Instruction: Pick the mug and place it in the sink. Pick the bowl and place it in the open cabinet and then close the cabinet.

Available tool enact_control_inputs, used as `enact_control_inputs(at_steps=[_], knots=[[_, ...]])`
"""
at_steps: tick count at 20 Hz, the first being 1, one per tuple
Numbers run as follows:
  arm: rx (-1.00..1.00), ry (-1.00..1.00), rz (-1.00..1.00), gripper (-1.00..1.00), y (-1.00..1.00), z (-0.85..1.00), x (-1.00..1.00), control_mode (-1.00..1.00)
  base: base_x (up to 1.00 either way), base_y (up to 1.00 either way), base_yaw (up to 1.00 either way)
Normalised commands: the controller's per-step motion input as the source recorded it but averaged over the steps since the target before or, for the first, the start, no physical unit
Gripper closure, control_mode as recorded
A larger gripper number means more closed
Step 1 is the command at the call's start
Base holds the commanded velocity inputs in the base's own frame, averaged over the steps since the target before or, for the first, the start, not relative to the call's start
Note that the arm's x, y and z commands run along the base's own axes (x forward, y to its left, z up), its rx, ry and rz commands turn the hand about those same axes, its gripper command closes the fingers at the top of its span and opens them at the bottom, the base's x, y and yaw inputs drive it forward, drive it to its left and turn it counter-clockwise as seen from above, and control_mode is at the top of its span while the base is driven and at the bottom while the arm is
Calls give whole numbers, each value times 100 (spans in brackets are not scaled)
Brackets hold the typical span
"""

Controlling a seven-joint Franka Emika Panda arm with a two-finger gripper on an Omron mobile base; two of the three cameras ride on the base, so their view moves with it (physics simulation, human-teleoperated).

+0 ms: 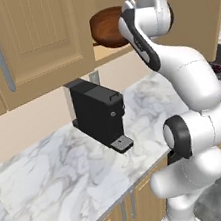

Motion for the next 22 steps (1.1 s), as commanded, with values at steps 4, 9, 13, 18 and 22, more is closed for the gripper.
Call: enact_control_inputs(at_steps=[4, 9, 13, 18, 22], knots=[[1, -6, -6, 100, 30, 0, 43, -100, 0, 0, 0], [5, -1, -5, 100, 13, 0, 45, -100, 0, 0, 0], [11, 12, 0, 100, 0, 0, 42, -100, 0, 0, 0], [12, 15, 0, 100, 0, 0, 41, -100, 0, 0, 0], [6, 10, 0, 100, 3, 0, 40, -100, 0, 0, 0]])
